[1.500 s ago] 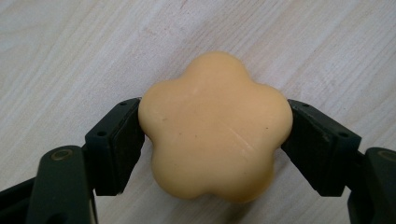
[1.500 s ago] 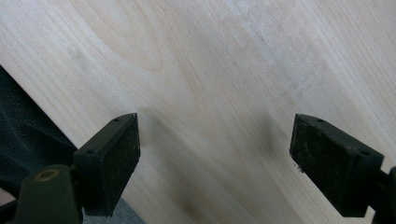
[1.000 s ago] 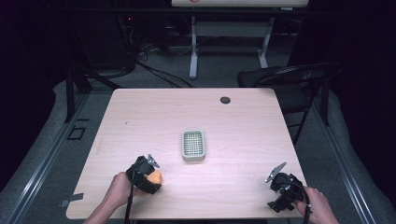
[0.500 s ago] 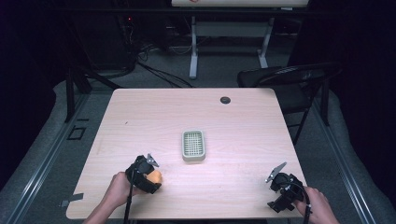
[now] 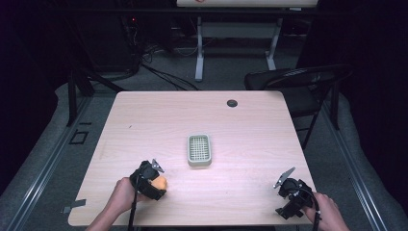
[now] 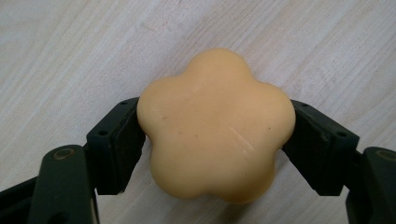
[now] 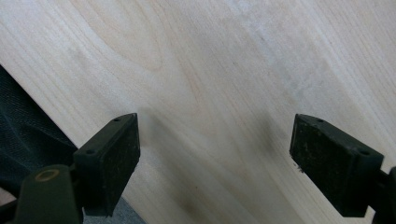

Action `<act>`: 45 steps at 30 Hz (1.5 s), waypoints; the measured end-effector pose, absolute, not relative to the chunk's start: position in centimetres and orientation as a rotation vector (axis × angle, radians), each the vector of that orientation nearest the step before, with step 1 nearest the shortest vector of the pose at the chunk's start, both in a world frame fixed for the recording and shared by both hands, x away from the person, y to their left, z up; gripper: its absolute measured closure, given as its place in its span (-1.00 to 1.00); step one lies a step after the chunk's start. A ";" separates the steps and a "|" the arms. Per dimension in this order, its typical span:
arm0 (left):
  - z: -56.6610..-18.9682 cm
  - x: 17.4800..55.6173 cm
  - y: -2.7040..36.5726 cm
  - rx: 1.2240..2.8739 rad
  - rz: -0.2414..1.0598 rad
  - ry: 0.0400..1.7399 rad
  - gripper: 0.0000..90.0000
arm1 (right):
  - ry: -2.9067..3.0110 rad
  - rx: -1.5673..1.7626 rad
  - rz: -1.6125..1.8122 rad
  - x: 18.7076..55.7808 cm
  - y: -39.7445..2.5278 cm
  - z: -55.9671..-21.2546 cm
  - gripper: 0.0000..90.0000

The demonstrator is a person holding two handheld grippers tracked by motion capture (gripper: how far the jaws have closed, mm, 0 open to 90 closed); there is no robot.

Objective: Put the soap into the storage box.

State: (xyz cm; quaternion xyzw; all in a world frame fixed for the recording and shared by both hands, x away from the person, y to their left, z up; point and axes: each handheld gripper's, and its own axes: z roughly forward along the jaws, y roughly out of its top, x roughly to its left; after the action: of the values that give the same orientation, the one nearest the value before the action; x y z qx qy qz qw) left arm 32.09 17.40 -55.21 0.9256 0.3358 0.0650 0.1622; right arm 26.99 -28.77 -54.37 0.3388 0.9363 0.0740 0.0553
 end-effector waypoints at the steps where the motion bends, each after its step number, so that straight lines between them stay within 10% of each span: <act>1: -55.2 32.1 17.4 2.640 0.185 0.960 -0.45 | 2.842 1.029 0.225 27.0 -28.8 -54.4 -0.65; 45: -55.0 31.9 17.3 2.663 0.172 0.934 -0.42 | 2.845 1.021 0.214 27.0 -28.8 -54.4 -0.65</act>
State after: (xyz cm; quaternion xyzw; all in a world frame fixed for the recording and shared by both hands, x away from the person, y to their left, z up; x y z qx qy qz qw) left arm 31.90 17.27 -55.03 0.9303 0.3262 0.0600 0.1566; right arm 27.05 -28.81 -54.36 0.3366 0.9374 0.0705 0.0557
